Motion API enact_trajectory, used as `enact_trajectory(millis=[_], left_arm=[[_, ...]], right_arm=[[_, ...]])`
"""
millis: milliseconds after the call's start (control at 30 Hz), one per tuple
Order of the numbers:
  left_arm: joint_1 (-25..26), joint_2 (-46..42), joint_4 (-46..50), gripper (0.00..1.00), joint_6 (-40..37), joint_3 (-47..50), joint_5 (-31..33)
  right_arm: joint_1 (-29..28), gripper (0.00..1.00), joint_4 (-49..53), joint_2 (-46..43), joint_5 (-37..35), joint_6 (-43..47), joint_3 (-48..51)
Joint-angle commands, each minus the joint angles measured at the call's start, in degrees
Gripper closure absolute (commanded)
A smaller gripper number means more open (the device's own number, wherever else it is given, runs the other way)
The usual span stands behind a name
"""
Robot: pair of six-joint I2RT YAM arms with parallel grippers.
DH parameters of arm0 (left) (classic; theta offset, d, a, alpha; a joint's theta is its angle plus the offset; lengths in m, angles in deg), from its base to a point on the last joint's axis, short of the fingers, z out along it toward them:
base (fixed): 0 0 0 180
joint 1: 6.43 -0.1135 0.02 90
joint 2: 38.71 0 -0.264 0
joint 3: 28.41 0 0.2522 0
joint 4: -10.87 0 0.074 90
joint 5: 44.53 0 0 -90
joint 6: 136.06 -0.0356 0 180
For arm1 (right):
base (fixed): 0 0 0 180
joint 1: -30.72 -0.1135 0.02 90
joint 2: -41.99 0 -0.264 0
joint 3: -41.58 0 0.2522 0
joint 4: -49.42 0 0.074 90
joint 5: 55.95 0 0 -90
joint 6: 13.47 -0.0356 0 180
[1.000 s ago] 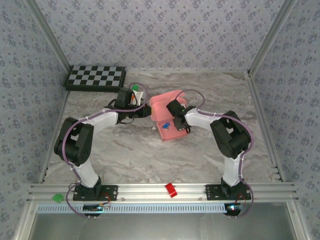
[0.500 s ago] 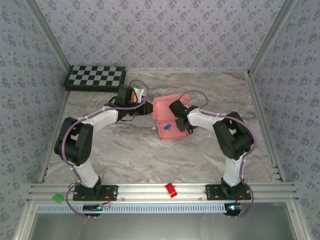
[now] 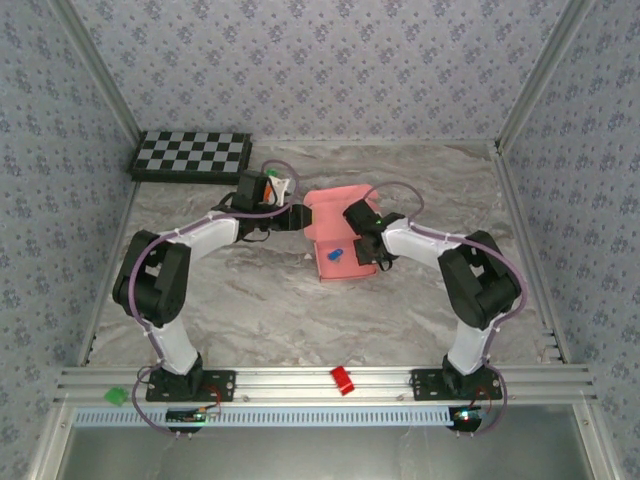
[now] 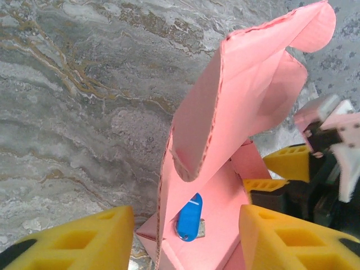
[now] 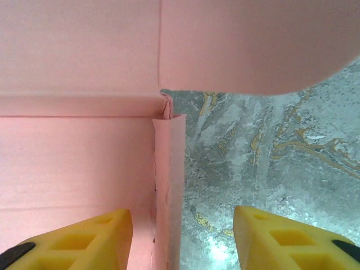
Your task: Fold the paper box
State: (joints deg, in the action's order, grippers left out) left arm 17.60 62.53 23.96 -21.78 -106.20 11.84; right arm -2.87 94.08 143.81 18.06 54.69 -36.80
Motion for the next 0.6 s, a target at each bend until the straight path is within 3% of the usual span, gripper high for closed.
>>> enact_trajectory(millis=[0,267,567], left_arm=[[0.2,-3.4,0.0,0.45,-1.8,-1.1,0.9],[0.2,-5.6,10.3,0.39,-2.4,-3.8,8.5],[0.3,-3.1,25.8,0.39,-1.9,-13.3,10.9]], right_arm=[[1.0,0.47,0.2,-3.1,1.8,-2.1,0.4],[4.7,0.44,-2.1,-10.8,7.5,0.5,1.3],[15.0,0.46,-1.1,-12.7,23.9,10.3,-2.5]])
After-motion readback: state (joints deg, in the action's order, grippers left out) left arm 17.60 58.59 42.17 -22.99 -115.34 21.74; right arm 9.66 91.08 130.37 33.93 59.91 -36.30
